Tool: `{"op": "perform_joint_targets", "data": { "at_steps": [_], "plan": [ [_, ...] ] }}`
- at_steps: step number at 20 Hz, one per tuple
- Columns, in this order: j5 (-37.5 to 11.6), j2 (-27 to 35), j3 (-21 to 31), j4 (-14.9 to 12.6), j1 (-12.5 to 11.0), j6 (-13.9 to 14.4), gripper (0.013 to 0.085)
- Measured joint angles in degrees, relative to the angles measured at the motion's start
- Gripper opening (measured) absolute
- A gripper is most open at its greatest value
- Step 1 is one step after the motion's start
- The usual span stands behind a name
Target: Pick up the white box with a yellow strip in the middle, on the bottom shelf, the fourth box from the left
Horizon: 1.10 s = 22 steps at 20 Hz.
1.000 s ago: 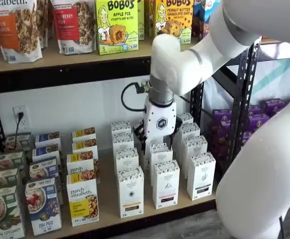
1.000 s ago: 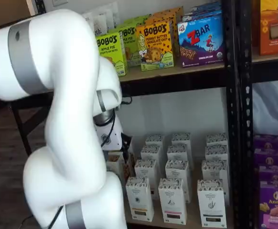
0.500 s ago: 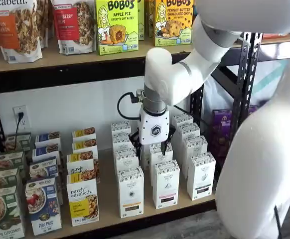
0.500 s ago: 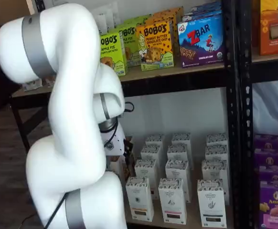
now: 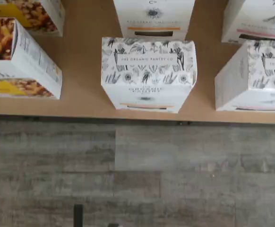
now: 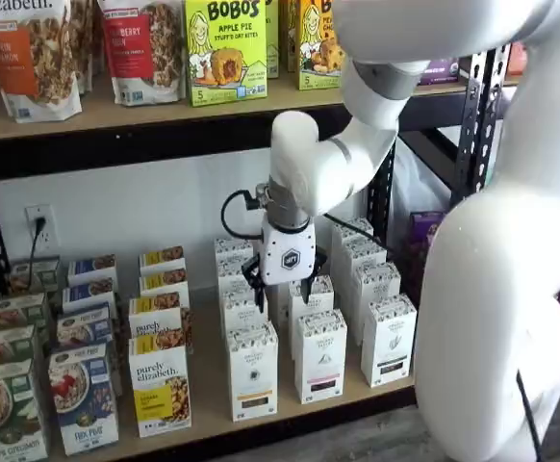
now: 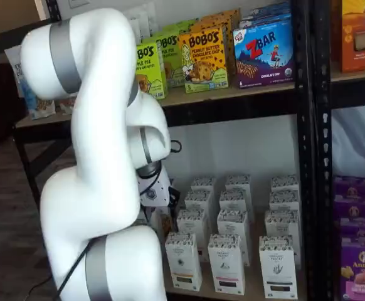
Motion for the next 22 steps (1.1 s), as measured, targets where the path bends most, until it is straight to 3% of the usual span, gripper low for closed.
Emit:
{"op": "perform_joint_targets", "data": {
  "at_steps": [8, 10, 14, 22],
  "plan": [
    [-4.4, 10.4, -6.0, -0.9, -1.2, -0.3, 0.0850],
    [-5.6, 13.3, -7.8, -2.8, -1.5, 1.2, 0.0850],
    [-7.4, 16.9, -9.7, -1.4, -1.5, -0.1, 0.0850],
    [-9.4, 22.7, -13.6, -2.2, -1.7, 0.6, 0.0850]
  ]
}}
